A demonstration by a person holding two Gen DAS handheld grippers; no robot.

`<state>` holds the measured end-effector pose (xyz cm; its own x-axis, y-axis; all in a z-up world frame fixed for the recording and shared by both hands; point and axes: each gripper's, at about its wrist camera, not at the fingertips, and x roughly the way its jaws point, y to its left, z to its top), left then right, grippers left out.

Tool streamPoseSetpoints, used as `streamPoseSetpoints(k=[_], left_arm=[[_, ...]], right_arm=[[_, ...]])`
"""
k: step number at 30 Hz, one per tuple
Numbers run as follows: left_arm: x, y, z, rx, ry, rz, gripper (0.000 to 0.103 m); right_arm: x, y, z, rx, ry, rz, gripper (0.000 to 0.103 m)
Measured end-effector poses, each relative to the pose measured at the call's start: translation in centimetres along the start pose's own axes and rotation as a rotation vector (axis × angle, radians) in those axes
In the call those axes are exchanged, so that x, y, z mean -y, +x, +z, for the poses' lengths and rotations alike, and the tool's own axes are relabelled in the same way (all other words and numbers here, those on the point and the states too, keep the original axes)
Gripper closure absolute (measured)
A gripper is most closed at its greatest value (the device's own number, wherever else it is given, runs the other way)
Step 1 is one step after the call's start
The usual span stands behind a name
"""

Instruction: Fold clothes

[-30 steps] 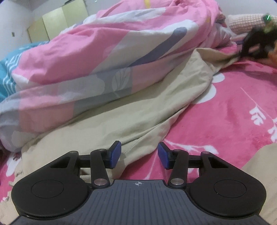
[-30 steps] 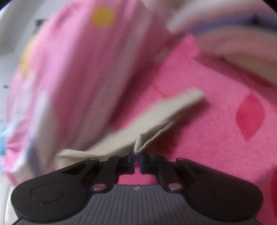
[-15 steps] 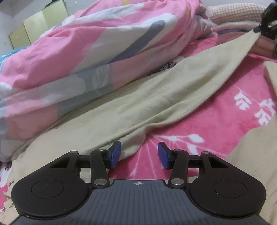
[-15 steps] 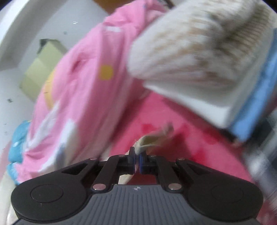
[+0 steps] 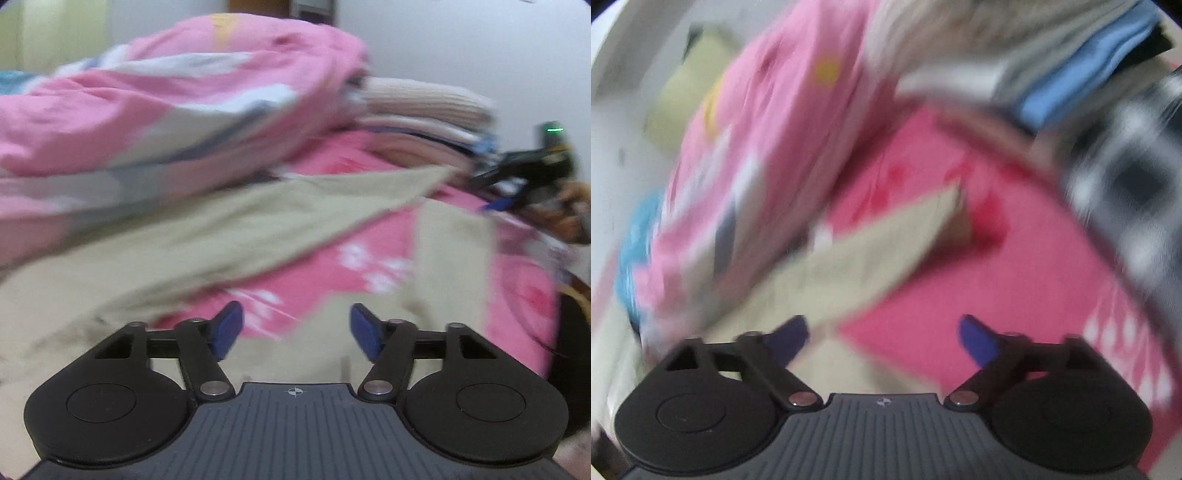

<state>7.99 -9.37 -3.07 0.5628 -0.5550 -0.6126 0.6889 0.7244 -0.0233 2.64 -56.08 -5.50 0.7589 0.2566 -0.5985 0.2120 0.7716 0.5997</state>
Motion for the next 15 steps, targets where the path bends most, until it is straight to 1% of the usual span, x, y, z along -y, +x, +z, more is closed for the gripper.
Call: streamPoseSetpoints(k=[1, 2, 3, 4, 5, 6, 7, 9, 10, 11, 12, 14, 15], left_arm=[[0.9, 0.1, -0.7, -0.024, 0.021, -0.013, 0.030], [2.0, 0.4, -1.5, -0.050, 0.056, -0.004, 0.030], [3.1, 0.8, -2.2, -0.075, 0.094, 0.010, 0.030], [4.2, 1.1, -3.0, -0.099, 0.133, 0.024, 0.030], [5.3, 1.4, -3.7, -0.124, 0.172, 0.039, 0.030], [6.4, 1.7, -4.6, -0.112, 0.223, 0.078, 0.030], [7.4, 1.9, -5.5, -0.088, 0.277, 0.125, 0.031], [9.1, 2.2, -7.1, -0.055, 0.386, 0.192, 0.035], [9.6, 2.1, -7.4, -0.044, 0.406, 0.210, 0.039], [10.0, 2.0, -7.5, -0.045, 0.408, 0.219, 0.045], [10.0, 1.7, -7.5, -0.046, 0.401, 0.215, 0.045], [9.9, 0.9, -7.3, -0.045, 0.384, 0.201, 0.042], [9.5, 0.4, -7.5, -0.046, 0.358, 0.201, 0.041]], right_arm=[[-0.5, -0.2, -0.8, 0.003, -0.030, -0.006, 0.007], [-1.1, -0.4, -1.6, 0.006, -0.060, -0.011, 0.008], [-1.6, -0.7, -2.3, 0.010, -0.090, -0.017, 0.012], [-2.2, -0.9, -3.1, 0.013, -0.120, -0.022, 0.022], [-2.7, -1.1, -3.9, 0.016, -0.150, -0.028, 0.038], [-3.3, -1.3, -4.7, 0.019, -0.181, -0.033, 0.055], [-3.8, -1.6, -5.4, 0.022, -0.211, -0.039, 0.084], [-4.9, -2.0, -7.0, 0.029, -0.271, -0.050, 0.087], [-5.5, -2.2, -7.8, 0.032, -0.301, -0.056, 0.088], [-6.0, -2.5, -8.5, 0.035, -0.331, -0.061, 0.088], [-6.6, -2.7, -9.3, 0.038, -0.361, -0.067, 0.089], [-6.2, -6.0, -9.4, 0.106, -0.318, -0.023, 0.089], [-5.8, -7.6, -9.4, 0.136, -0.288, 0.000, 0.089]])
